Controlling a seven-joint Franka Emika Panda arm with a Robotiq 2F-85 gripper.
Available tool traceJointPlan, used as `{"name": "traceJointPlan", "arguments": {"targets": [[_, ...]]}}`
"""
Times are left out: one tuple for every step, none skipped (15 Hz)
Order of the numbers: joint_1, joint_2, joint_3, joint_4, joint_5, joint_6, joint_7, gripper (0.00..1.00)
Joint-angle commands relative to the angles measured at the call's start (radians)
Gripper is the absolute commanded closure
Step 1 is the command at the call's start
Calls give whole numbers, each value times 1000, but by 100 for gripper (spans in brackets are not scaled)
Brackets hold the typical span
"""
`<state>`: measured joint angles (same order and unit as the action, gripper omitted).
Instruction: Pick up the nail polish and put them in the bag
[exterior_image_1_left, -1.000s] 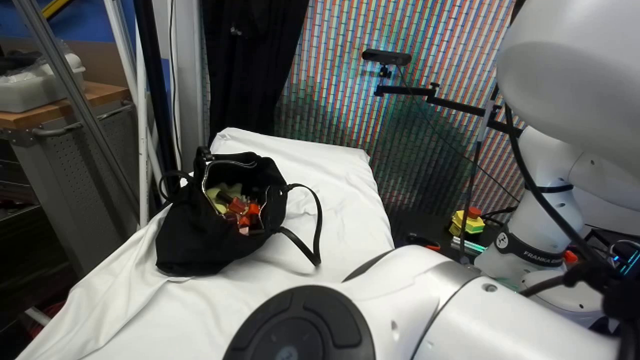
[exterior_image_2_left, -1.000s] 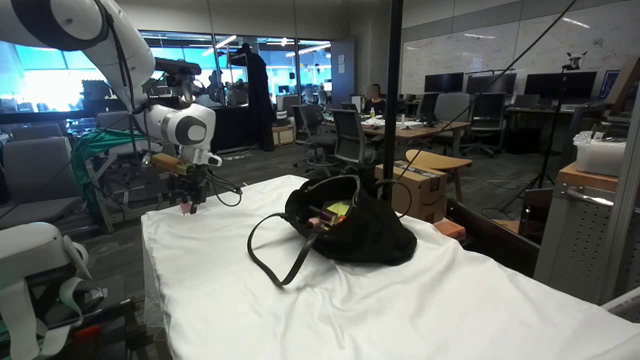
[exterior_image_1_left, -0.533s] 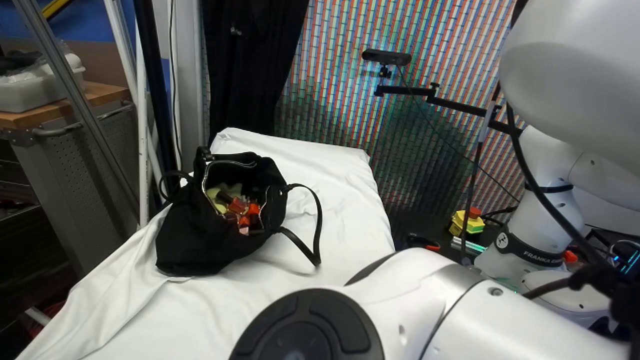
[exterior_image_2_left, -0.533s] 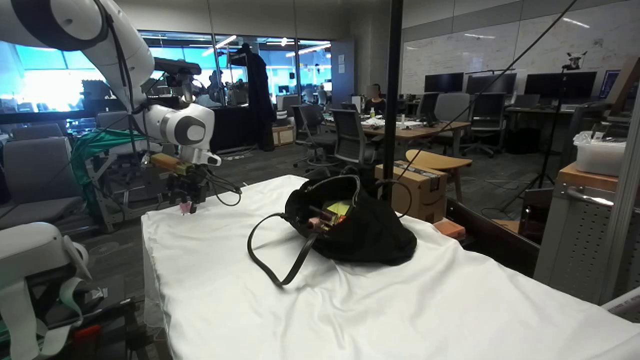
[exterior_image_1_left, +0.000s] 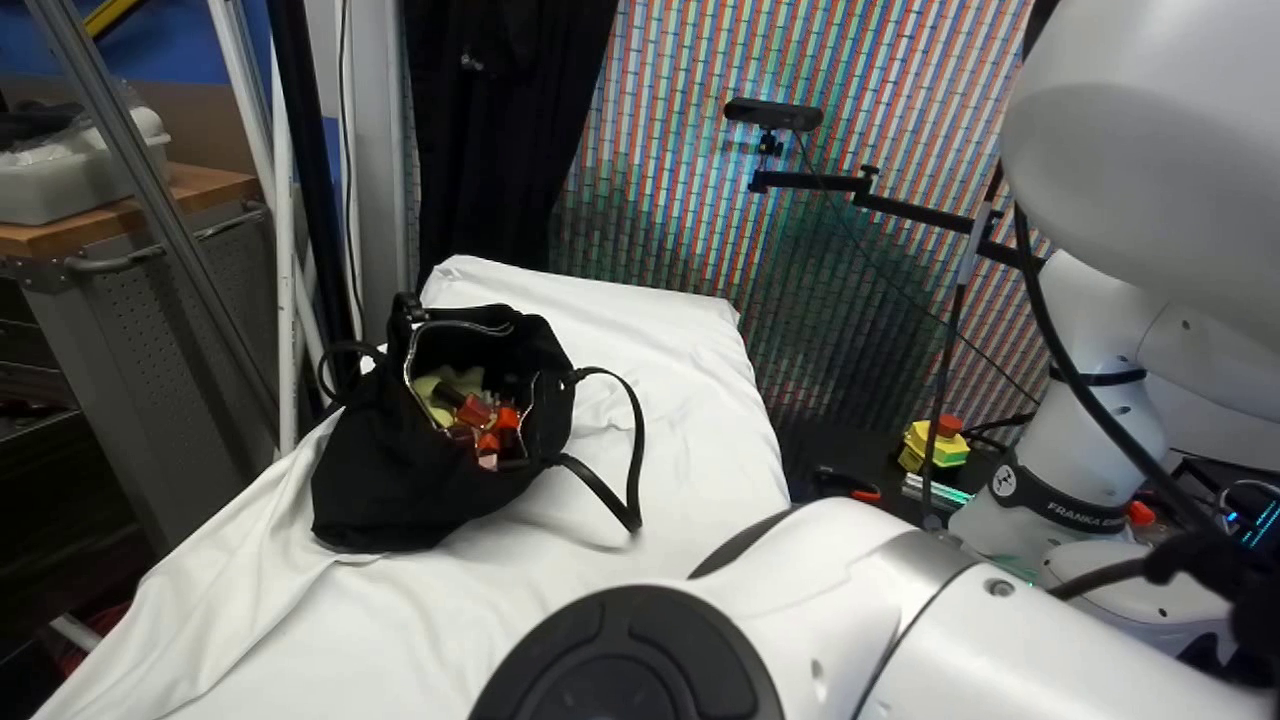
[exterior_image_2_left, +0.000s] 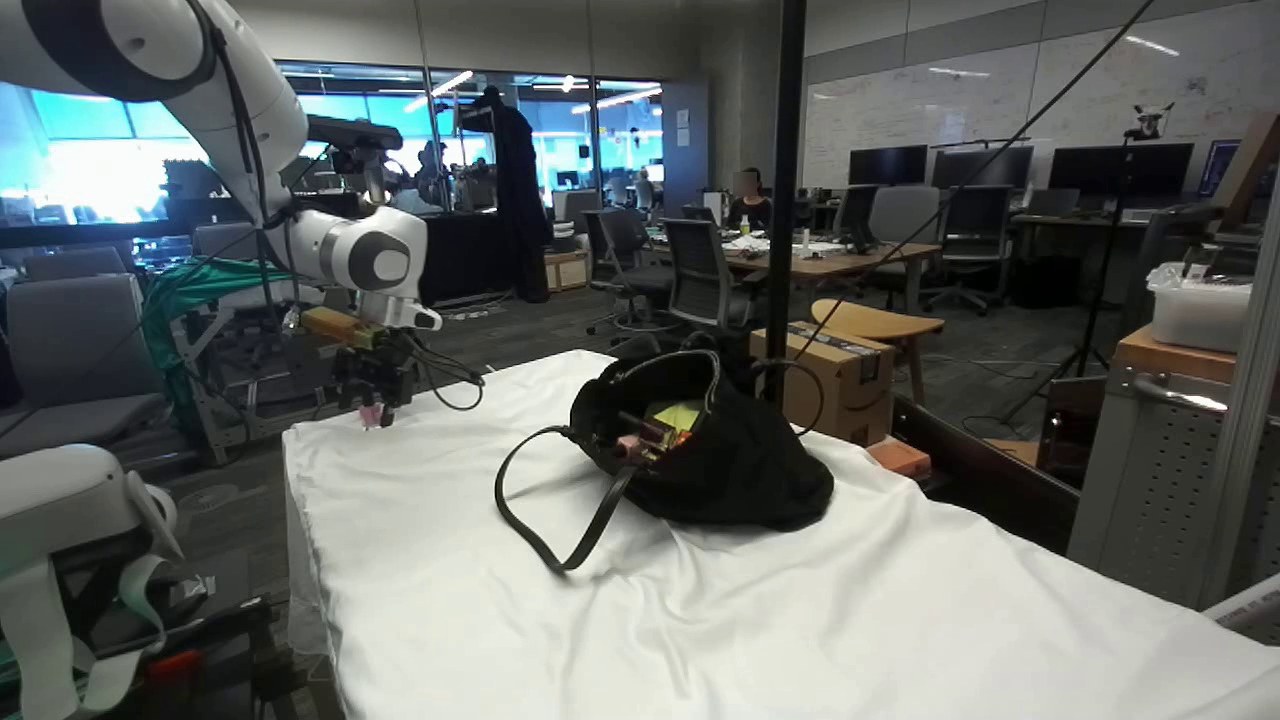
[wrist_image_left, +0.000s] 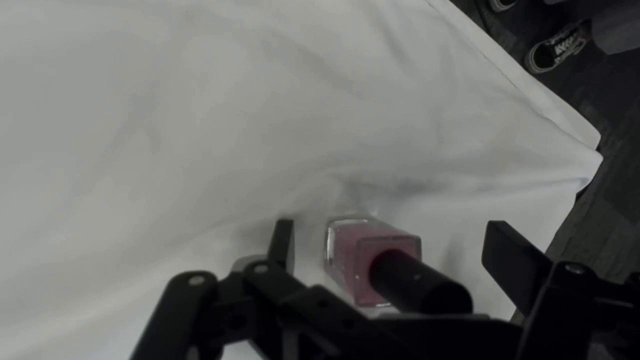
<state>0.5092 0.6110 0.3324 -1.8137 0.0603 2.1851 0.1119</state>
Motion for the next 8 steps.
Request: {"name": "traceJointPlan", "arguments": {"targets": [[10,-12,-3,-21,-23,20,-2,33],[10,-13,-3,-22,-26,20,-2,40],[10,-14,-2,-23,-28,20,-3,47],[11,-15,-2,-24,-31,21,-3,55],[12,-16,-3,-25,-35,21,-2,60],[11,-17,-2,-26,-37,21,-2,66],[11,-17,-3,-25,-37,20,-2,73],[11,-17,-3,-26,-39,20,-1,79]]}}
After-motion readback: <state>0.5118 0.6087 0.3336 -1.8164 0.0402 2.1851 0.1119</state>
